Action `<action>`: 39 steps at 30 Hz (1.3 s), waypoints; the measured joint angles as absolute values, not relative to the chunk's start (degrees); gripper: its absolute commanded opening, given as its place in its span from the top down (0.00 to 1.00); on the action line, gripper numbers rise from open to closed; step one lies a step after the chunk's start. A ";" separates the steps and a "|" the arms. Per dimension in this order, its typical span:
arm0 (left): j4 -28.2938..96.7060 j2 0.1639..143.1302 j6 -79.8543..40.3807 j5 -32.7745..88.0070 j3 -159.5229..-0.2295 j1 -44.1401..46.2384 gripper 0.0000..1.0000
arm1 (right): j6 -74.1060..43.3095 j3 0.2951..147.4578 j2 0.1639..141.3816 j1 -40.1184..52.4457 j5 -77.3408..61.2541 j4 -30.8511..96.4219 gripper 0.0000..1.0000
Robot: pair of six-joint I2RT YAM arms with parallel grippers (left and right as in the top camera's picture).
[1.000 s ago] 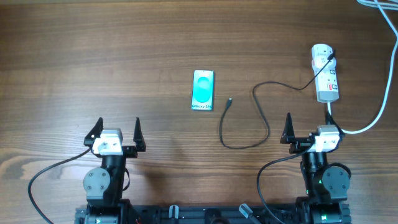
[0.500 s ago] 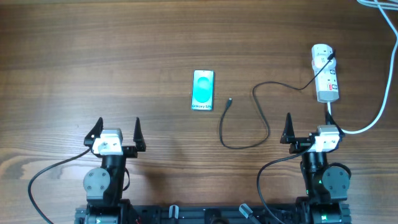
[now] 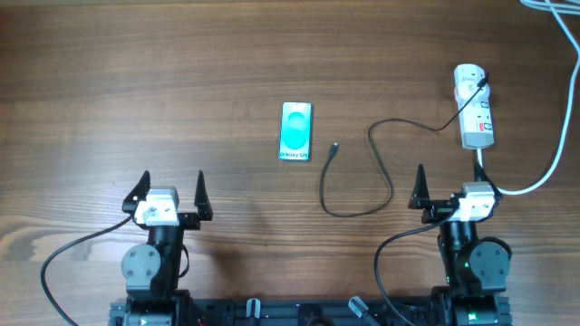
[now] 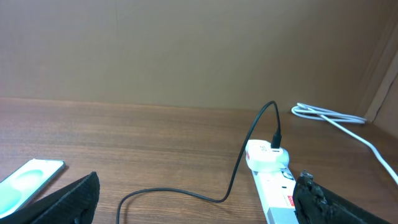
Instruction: Plug charger to phone and switch on socket
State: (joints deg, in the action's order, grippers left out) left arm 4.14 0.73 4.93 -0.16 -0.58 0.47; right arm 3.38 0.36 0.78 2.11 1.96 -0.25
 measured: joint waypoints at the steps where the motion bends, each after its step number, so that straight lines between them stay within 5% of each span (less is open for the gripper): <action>1: 4.14 0.73 4.93 -0.16 -0.58 0.47 0.00 | 3.38 0.36 0.78 2.11 1.96 -0.25 0.00; 27: 4.08 0.73 4.54 1.30 -0.58 0.47 0.00 | 3.36 0.36 0.78 2.11 1.96 -0.25 0.00; 39: -5.34 0.89 -23.22 19.79 -0.47 1.02 0.00 | 3.36 0.36 0.78 2.09 1.93 -0.25 0.00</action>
State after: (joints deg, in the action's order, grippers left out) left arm -5.34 0.89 -23.22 19.79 -0.47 1.02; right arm 3.36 0.36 0.78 2.09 1.93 -0.25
